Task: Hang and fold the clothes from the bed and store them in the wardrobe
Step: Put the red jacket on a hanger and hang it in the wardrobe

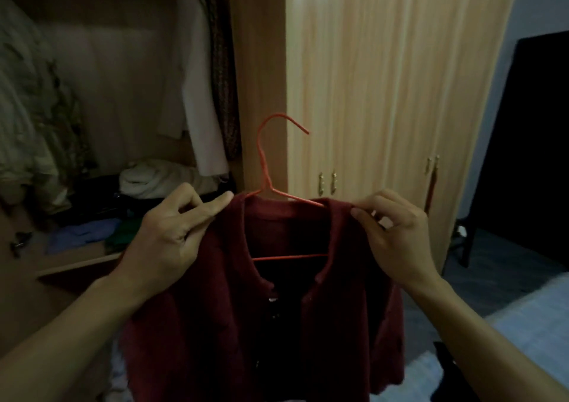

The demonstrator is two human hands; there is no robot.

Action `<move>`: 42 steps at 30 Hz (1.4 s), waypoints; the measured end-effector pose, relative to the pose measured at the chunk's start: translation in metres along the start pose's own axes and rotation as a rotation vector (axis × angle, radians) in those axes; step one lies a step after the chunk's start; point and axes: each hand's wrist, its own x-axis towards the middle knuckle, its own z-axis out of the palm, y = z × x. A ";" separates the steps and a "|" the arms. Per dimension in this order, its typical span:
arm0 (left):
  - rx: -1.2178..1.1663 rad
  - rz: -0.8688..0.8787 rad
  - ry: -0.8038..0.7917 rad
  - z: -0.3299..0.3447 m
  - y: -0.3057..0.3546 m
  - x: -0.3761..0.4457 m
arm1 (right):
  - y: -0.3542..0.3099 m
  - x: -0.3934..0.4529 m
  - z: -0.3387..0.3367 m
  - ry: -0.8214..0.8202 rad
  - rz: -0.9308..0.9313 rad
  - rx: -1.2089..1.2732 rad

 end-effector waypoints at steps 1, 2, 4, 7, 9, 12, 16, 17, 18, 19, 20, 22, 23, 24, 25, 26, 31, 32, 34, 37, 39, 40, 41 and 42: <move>0.018 -0.016 -0.013 -0.003 -0.006 -0.003 | 0.003 0.007 0.008 0.007 0.016 0.013; 0.040 -0.026 -0.032 -0.005 -0.014 -0.007 | 0.005 0.015 0.015 0.014 0.036 0.024; 0.097 -0.031 -0.094 -0.007 -0.027 -0.017 | 0.006 0.031 0.032 0.034 0.070 0.052; 0.127 -0.091 -0.118 -0.004 -0.044 -0.031 | -0.013 0.053 0.066 0.041 0.024 0.126; 0.131 -0.135 -0.037 -0.001 -0.056 -0.037 | -0.033 0.059 0.098 -0.024 -0.033 0.165; 0.133 -0.204 0.139 -0.008 -0.082 -0.043 | -0.056 0.052 0.152 -0.170 -0.091 0.134; 0.154 -0.247 0.192 -0.030 -0.129 -0.058 | -0.068 0.053 0.207 -0.334 -0.164 0.125; 0.167 -0.258 0.191 -0.035 -0.141 -0.062 | -0.070 0.057 0.219 -0.346 -0.190 0.131; 0.178 -0.270 0.196 -0.040 -0.153 -0.065 | -0.073 0.061 0.230 -0.340 -0.209 0.141; 0.186 -0.284 0.205 -0.045 -0.165 -0.069 | -0.076 0.065 0.242 -0.320 -0.220 0.148; 0.190 -0.299 0.218 -0.049 -0.176 -0.073 | -0.079 0.070 0.253 -0.297 -0.224 0.147; 0.194 -0.318 0.242 -0.059 -0.196 -0.080 | -0.085 0.079 0.276 -0.269 -0.231 0.116; 0.201 -0.315 0.246 -0.063 -0.206 -0.083 | -0.087 0.084 0.287 -0.267 -0.232 0.098; 0.217 -0.302 0.241 -0.067 -0.215 -0.086 | -0.089 0.088 0.298 -0.269 -0.229 0.084; 0.239 -0.287 0.232 -0.071 -0.224 -0.088 | -0.090 0.092 0.309 -0.271 -0.224 0.073; 0.262 -0.274 0.223 -0.074 -0.233 -0.090 | -0.092 0.095 0.320 -0.276 -0.221 0.069; 0.372 -0.262 0.189 -0.083 -0.275 -0.092 | -0.089 0.111 0.373 -0.304 -0.184 0.119; 0.385 -0.261 0.192 -0.084 -0.283 -0.091 | -0.086 0.115 0.384 -0.298 -0.173 0.133; 0.407 -0.263 0.211 -0.084 -0.300 -0.087 | -0.079 0.122 0.409 -0.279 -0.156 0.157; 0.427 -0.282 0.245 -0.080 -0.322 -0.077 | -0.068 0.132 0.448 -0.217 -0.135 0.233; 0.437 -0.295 0.245 -0.077 -0.335 -0.066 | -0.062 0.144 0.471 -0.143 -0.141 0.282; 0.458 -0.292 0.235 -0.076 -0.342 -0.060 | -0.057 0.151 0.481 -0.108 -0.151 0.309; 0.485 -0.289 0.230 -0.076 -0.350 -0.053 | -0.053 0.161 0.489 -0.080 -0.163 0.337; 0.509 -0.291 0.231 -0.076 -0.358 -0.044 | -0.048 0.173 0.497 -0.059 -0.180 0.361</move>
